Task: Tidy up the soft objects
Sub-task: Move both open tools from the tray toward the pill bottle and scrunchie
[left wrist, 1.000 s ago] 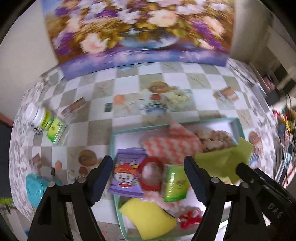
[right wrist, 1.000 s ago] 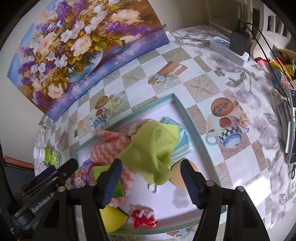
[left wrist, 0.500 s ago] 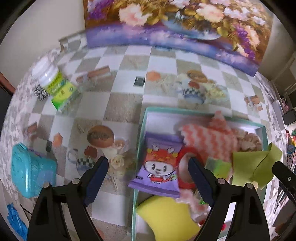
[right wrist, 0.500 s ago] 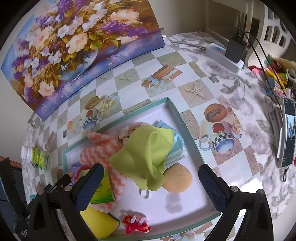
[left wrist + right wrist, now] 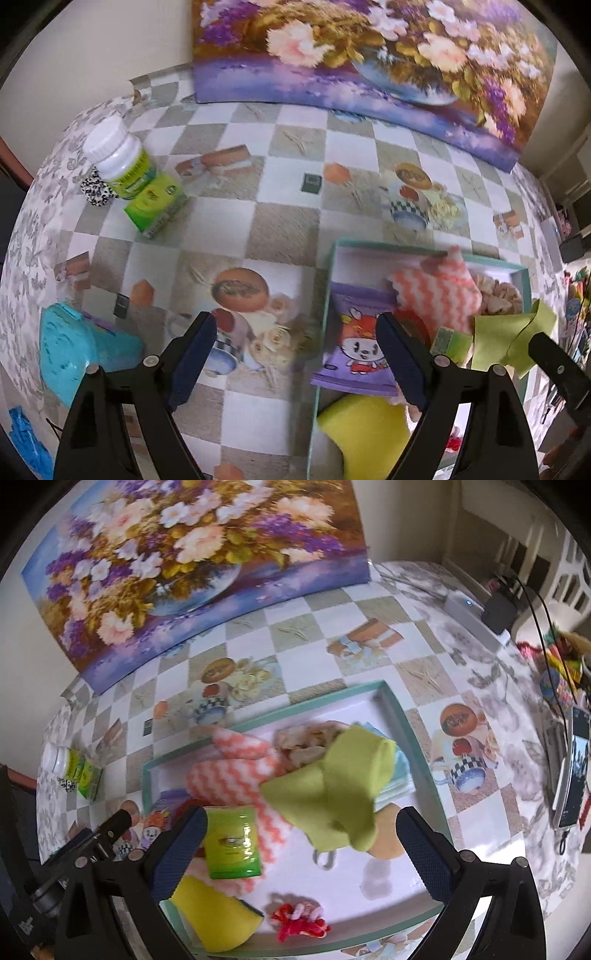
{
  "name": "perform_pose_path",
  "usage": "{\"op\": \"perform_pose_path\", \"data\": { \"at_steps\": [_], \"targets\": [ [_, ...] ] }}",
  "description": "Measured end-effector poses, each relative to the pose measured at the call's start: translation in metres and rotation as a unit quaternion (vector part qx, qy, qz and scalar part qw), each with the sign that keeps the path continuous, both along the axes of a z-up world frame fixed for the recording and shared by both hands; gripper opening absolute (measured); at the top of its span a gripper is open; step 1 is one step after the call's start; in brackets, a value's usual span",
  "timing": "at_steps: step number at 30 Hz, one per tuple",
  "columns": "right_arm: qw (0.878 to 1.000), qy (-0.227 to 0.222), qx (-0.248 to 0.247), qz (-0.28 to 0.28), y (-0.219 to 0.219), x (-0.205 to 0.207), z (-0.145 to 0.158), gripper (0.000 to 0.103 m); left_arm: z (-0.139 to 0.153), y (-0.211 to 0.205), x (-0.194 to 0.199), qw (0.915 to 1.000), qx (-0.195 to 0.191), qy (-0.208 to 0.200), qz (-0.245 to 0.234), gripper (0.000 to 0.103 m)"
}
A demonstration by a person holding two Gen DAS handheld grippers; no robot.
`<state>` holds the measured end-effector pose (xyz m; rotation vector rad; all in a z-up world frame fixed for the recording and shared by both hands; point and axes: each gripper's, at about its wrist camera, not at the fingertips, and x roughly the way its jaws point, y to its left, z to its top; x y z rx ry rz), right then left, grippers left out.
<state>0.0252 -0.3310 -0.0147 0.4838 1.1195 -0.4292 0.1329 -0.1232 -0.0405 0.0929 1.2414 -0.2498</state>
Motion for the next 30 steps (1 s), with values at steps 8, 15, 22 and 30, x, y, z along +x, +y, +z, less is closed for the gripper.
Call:
{"op": "perform_pose_path", "data": {
  "at_steps": [8, 15, 22, 30],
  "targets": [
    [0.999, -0.006, -0.024, 0.027, 0.028, 0.011, 0.012, 0.103, 0.018, 0.027, 0.006, 0.9996, 0.003, -0.025, 0.013, 0.088],
    [0.999, -0.007, -0.027, 0.047, 0.054, 0.024, 0.012, 0.103, 0.032, 0.054, 0.011, 0.9986, -0.002, -0.042, 0.033, 0.088],
    [0.996, -0.006, -0.022, 0.09, 0.095, 0.042, 0.006, 0.103, 0.039, 0.092, 0.02, 0.9965, 0.004, -0.05, 0.067, 0.088],
    [0.991, -0.007, -0.025, 0.132, 0.139, 0.059, 0.002, 0.103, 0.038, 0.147, 0.028, 0.9926, 0.009, -0.054, 0.108, 0.088]
  ]
}}
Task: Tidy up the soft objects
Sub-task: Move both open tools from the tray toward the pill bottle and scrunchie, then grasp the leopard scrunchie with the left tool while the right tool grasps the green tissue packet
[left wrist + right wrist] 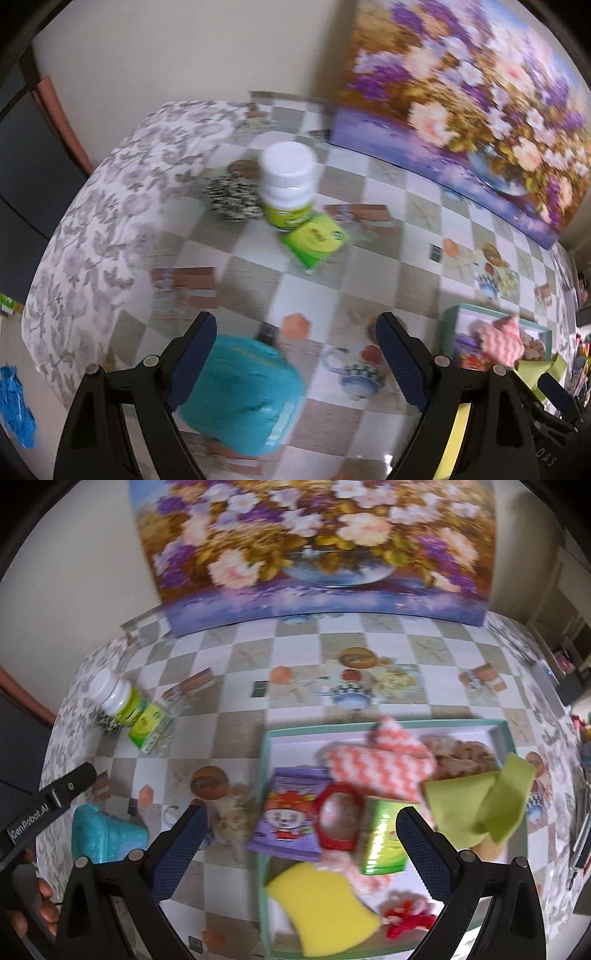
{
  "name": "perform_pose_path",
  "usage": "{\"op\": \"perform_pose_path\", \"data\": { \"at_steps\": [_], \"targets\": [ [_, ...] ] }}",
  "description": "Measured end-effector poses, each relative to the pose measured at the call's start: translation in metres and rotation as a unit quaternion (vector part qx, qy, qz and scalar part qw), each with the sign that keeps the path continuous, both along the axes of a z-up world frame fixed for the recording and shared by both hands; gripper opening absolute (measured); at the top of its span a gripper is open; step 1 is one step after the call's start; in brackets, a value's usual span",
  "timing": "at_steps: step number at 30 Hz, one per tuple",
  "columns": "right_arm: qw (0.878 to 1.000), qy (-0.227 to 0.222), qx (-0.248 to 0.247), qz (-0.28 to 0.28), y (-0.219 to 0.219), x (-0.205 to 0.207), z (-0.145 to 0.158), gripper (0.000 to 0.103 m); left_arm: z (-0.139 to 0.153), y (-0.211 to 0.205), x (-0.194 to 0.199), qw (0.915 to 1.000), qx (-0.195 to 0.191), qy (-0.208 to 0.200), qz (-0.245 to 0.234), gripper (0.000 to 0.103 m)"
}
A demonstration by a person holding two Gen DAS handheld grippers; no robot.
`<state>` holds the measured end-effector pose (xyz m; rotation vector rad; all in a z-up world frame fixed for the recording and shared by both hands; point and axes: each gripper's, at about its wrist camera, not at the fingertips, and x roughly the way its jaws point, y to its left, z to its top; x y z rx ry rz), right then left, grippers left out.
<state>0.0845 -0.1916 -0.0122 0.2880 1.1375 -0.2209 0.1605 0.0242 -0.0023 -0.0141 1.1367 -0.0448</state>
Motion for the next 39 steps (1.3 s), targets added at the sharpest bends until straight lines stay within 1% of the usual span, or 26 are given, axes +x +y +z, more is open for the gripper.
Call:
{"op": "perform_pose_path", "data": {
  "at_steps": [5, 9, 13, 15, 17, 21, 23, 25, 26, 31, 34, 35, 39],
  "targets": [
    [1.0, -0.002, 0.011, 0.025, 0.027, 0.009, -0.004, 0.103, -0.001, 0.034, 0.003, 0.9994, -0.01, -0.002, 0.033, 0.088],
    [0.999, 0.002, 0.01, 0.047, 0.049, 0.018, -0.009, 0.103, -0.005, 0.052, 0.005, 0.9988, -0.017, 0.001, 0.046, 0.088],
    [0.998, 0.001, 0.013, 0.064, 0.062, 0.025, -0.012, 0.103, -0.006, 0.063, 0.01, 0.9984, -0.019, 0.003, 0.053, 0.088],
    [0.997, -0.002, 0.018, 0.072, 0.066, 0.031, -0.012, 0.103, -0.003, 0.066, 0.016, 0.9987, -0.026, -0.003, 0.044, 0.088],
    [0.996, -0.005, 0.021, 0.081, 0.069, 0.038, -0.012, 0.103, -0.002, 0.07, 0.025, 0.9993, -0.025, -0.008, 0.027, 0.088],
    [0.993, -0.021, 0.018, 0.111, 0.079, 0.062, -0.01, 0.103, -0.004, 0.082, 0.054, 0.9998, -0.02, 0.003, 0.005, 0.088],
    [0.992, -0.023, 0.022, 0.125, 0.085, 0.078, -0.015, 0.103, -0.008, 0.084, 0.074, 0.9997, -0.006, 0.015, -0.017, 0.088],
    [0.99, -0.014, 0.029, 0.139, 0.092, 0.097, -0.024, 0.103, -0.015, 0.088, 0.092, 0.9993, 0.011, 0.026, -0.023, 0.088],
    [0.989, -0.008, 0.03, 0.147, 0.096, 0.106, -0.03, 0.103, -0.02, 0.09, 0.103, 0.9991, 0.01, 0.032, -0.026, 0.088],
    [0.98, 0.012, 0.014, 0.198, 0.121, 0.143, -0.053, 0.103, -0.05, 0.101, 0.141, 0.9967, -0.02, 0.071, -0.033, 0.088],
    [0.975, 0.017, 0.001, 0.224, 0.135, 0.159, -0.063, 0.103, -0.068, 0.099, 0.159, 0.9938, -0.043, 0.088, -0.052, 0.088],
    [0.973, 0.018, -0.001, 0.228, 0.137, 0.165, -0.067, 0.103, -0.072, 0.097, 0.162, 0.9932, -0.046, 0.091, -0.057, 0.088],
    [0.97, 0.024, -0.001, 0.244, 0.143, 0.178, -0.081, 0.103, -0.086, 0.089, 0.175, 0.9921, -0.03, 0.093, -0.079, 0.088]
  ]
}}
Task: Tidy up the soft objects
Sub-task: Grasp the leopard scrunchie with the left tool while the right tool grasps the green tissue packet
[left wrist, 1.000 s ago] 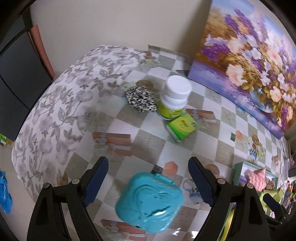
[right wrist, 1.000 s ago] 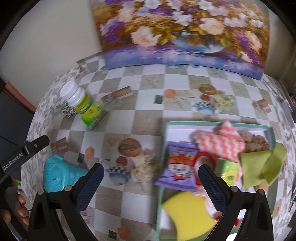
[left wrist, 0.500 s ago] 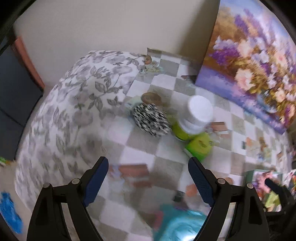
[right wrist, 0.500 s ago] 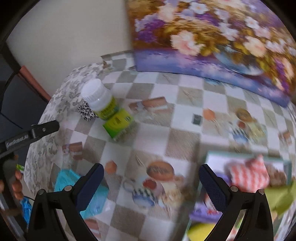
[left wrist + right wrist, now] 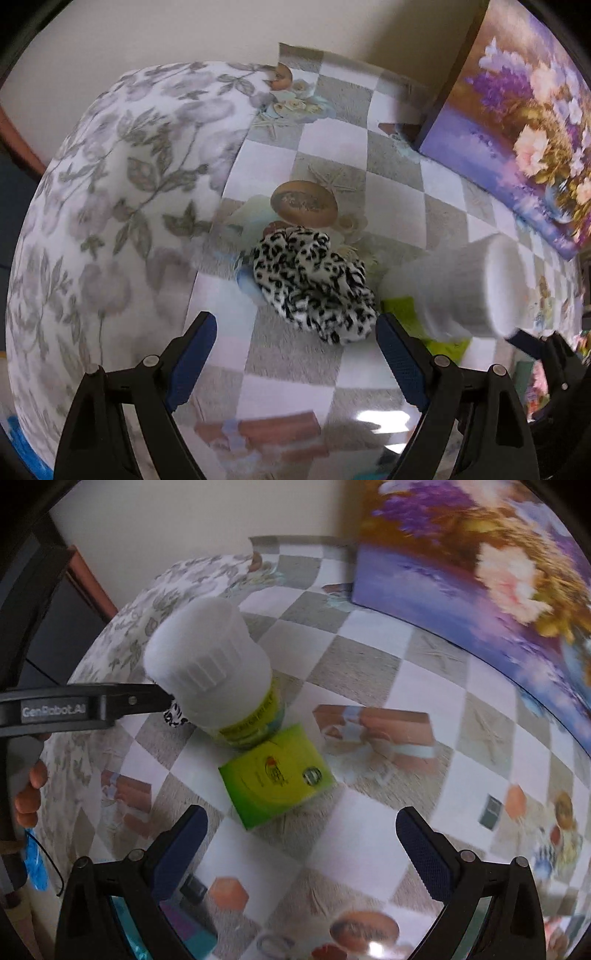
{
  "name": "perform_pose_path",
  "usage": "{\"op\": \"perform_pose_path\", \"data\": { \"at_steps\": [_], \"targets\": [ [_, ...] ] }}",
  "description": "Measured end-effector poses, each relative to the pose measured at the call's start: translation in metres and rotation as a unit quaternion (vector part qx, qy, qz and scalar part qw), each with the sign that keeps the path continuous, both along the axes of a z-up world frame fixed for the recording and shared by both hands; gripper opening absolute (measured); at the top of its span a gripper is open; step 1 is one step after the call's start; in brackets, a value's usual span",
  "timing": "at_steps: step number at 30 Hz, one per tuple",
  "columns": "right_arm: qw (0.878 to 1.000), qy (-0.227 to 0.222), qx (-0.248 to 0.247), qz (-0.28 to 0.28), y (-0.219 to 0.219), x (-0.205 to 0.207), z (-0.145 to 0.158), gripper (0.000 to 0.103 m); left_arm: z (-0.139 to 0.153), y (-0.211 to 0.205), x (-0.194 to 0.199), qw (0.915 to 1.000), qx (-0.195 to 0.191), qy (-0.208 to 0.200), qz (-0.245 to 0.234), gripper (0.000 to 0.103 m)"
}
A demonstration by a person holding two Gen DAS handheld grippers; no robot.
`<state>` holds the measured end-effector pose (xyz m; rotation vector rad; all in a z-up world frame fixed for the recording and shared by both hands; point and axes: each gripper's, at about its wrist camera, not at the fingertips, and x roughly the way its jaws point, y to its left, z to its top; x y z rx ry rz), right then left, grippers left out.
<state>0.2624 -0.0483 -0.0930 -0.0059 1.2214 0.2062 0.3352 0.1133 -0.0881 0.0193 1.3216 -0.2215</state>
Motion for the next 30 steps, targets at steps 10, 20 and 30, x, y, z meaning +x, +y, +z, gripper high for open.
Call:
{"op": "perform_pose_path", "data": {
  "at_steps": [10, 20, 30],
  "targets": [
    [1.0, 0.001, 0.007, 0.013, 0.003, 0.017, -0.018, 0.093, -0.021, -0.005, 0.017, 0.9999, 0.003, 0.0, -0.013, 0.087],
    [0.999, -0.003, 0.027, 0.03, 0.008, 0.01, -0.015, 0.07, -0.025, -0.01, 0.022, 0.9988, -0.045, 0.011, -0.014, 0.045],
    [0.999, -0.014, 0.031, 0.016, -0.008, -0.018, 0.008, 0.07, -0.01, -0.002, 0.001, 0.9985, -0.048, -0.003, 0.026, 0.02]
  ]
}}
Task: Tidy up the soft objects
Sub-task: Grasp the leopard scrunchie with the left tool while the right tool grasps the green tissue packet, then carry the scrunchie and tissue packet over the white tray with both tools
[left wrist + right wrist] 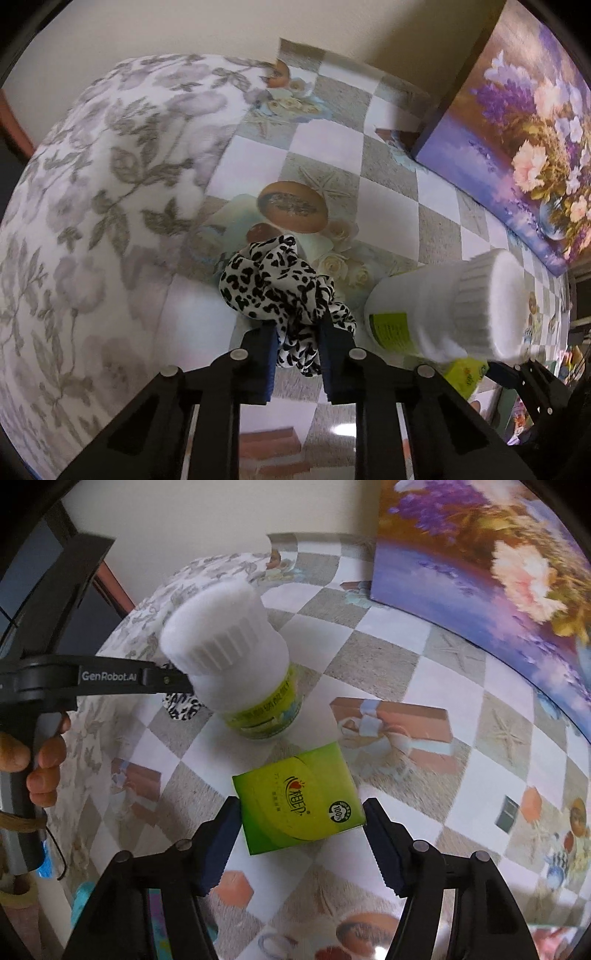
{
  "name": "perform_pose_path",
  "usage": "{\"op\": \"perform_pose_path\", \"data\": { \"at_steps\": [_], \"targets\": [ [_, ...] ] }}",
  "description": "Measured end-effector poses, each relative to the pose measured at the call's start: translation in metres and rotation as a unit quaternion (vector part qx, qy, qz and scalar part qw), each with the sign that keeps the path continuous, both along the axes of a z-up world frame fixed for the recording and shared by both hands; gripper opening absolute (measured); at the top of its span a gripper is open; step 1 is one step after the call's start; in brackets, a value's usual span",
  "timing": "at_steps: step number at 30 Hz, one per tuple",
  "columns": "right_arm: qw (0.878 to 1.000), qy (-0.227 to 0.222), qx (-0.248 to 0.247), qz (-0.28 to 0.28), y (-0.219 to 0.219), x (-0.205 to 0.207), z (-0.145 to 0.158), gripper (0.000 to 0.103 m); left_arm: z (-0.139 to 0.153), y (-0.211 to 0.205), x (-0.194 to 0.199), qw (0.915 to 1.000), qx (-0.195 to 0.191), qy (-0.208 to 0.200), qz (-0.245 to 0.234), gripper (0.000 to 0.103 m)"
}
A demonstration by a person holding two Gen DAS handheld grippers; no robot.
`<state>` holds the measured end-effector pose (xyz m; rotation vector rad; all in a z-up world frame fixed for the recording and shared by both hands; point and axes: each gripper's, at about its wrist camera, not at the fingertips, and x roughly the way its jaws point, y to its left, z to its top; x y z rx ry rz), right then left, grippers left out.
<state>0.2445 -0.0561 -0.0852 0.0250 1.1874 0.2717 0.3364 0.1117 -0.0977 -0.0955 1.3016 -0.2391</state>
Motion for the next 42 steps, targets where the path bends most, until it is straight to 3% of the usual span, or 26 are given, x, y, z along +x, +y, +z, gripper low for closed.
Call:
{"op": "perform_pose_path", "data": {
  "at_steps": [12, 23, 29, 34, 42],
  "targets": [
    [0.998, -0.035, 0.002, -0.045, -0.03, -0.07, 0.057, 0.07, 0.084, 0.012, -0.075, 0.9965, -0.036, -0.066, 0.038, 0.019],
    [0.992, -0.059, 0.017, -0.111, -0.071, -0.148, 0.095, 0.07, 0.135, -0.034, -0.172, 0.9917, -0.048, -0.113, 0.036, 0.019],
    [0.985, -0.077, 0.016, -0.153, -0.092, -0.19, 0.11, 0.07, 0.147, -0.073, -0.215, 0.9898, -0.065, -0.126, 0.015, 0.019],
    [0.979, -0.087, 0.017, -0.184, -0.108, -0.216, 0.115, 0.07, 0.141, -0.1, -0.238, 0.9905, -0.079, -0.113, 0.0, 0.019],
    [0.972, -0.081, 0.027, -0.217, -0.134, -0.24, 0.109, 0.07, 0.127, -0.14, -0.255, 0.9935, -0.06, -0.094, -0.021, 0.02]
  ]
}}
